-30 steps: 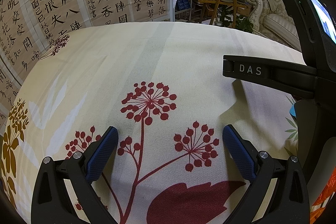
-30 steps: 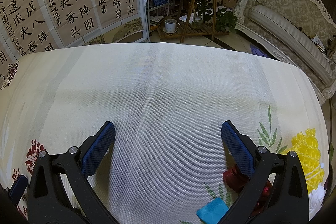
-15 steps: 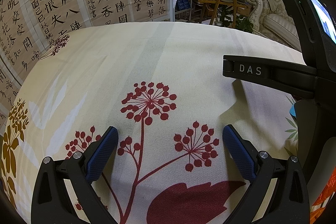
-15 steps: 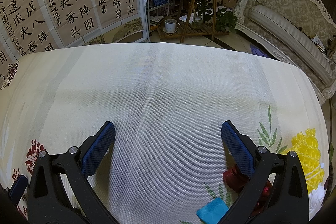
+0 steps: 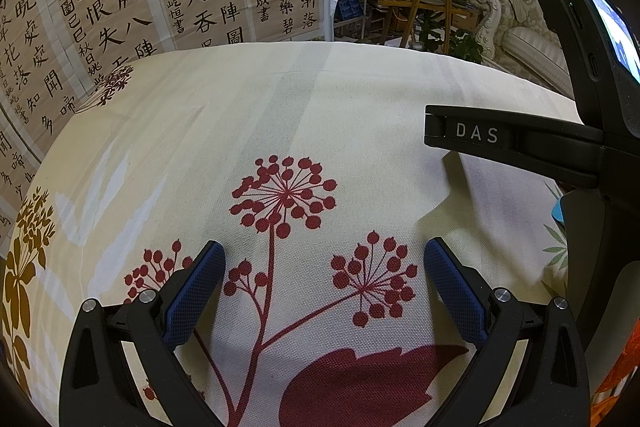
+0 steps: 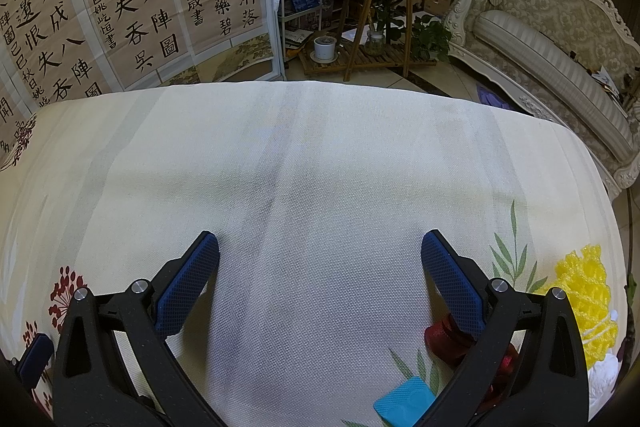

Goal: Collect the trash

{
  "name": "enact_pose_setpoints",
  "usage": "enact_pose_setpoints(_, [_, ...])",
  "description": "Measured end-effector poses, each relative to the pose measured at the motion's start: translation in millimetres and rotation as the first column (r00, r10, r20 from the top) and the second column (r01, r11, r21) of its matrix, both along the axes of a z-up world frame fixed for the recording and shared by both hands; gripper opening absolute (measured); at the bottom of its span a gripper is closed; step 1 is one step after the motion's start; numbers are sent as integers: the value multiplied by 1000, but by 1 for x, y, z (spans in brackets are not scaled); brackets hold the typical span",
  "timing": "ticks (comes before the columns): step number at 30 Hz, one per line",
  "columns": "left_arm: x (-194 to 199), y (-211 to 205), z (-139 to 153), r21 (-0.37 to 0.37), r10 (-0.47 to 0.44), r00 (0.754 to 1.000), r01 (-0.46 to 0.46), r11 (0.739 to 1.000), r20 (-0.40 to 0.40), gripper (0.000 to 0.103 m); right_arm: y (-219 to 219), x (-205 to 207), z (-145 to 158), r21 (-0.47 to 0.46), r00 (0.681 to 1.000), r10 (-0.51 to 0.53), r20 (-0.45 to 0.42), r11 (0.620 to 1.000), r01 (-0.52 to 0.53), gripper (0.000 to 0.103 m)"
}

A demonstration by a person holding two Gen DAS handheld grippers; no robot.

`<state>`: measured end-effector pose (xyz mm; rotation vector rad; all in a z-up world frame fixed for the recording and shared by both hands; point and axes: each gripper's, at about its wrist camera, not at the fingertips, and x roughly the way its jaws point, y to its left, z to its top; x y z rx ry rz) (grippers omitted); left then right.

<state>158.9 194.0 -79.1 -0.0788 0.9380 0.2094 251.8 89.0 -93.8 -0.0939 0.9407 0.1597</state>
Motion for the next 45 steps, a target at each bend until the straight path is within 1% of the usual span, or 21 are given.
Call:
enact_pose_setpoints(11, [-3, 1, 2, -7, -22, 1000, 22, 1000, -6, 97, 0, 0, 0, 1, 1000, 0, 0, 1000, 0, 99])
enact_pose_setpoints(16, [-3, 4, 4, -22, -34, 999, 33, 999, -30, 97, 0, 0, -1, 1, 1000, -1, 1, 1000, 1, 99])
enact_pose_setpoints(17, [-4, 5, 6, -31, -30, 999, 29, 999, -22, 97, 0, -1, -1, 2, 1000, -1, 1, 1000, 1, 99])
enact_pose_setpoints(18, [-6, 6, 7, -25, -24, 1000, 24, 999, -13, 97, 0, -1, -1, 2, 1000, -1, 1, 1000, 1, 99])
enact_pose_setpoints(23, [-15, 13, 15, 46, 0, 998, -3, 999, 60, 97, 0, -1, -1, 0, 1000, -1, 1, 1000, 1, 99])
enact_pose_setpoints(25, [-18, 17, 16, 60, 11, 997, -16, 998, 80, 97, 1, 0, -1, 3, 1000, -1, 1, 1000, 1, 99])
enact_pose_setpoints(28, [-22, 26, 17, 29, 35, 994, -38, 999, 107, 97, 4, 2, -2, -6, 1000, -1, 1, 1000, 1, 99])
enact_pose_setpoints(31, [-26, 31, 21, 5, 48, 990, -49, 999, 133, 97, 7, 4, -2, 7, 1000, -10, 4, 1000, 10, 99])
enact_pose_setpoints(34, [-28, 30, 23, 2, 47, 987, -48, 999, 153, 97, 9, 7, 1, 4, 999, -6, -35, 1000, 6, 99])
enact_pose_setpoints(37, [-33, 28, 27, 13, 54, 982, -58, 998, 178, 97, 10, 10, 4, 10, 996, 4, -93, 1000, -3, 99])
enact_pose_setpoints(38, [-34, 27, 30, 21, 61, 980, -66, 998, 187, 97, 8, 8, 5, 27, 994, 6, -107, 1000, -3, 99])
enact_pose_setpoints(40, [-37, 25, 33, 36, 76, 979, -84, 996, 187, 97, 1, 1, 13, 91, 992, 13, -129, 996, -1, 99])
enact_pose_setpoints(41, [-38, 23, 35, 42, 76, 980, -85, 996, 183, 97, -1, -4, 18, 102, 993, 19, -120, 995, -6, 99])
enact_pose_setpoints(42, [-40, 22, 36, 47, 74, 981, -84, 995, 182, 97, -6, -13, 30, 99, 996, 23, -81, 995, -15, 99])
enact_pose_setpoints(44, [-46, 17, 42, 66, 68, 981, -81, 995, 182, 97, -20, -37, 58, 94, 999, 30, 27, 995, -33, 99])
enact_pose_setpoints(45, [-50, 13, 44, 73, 68, 980, -82, 994, 185, 97, -27, -48, 68, 101, 998, 30, 64, 994, -36, 99])
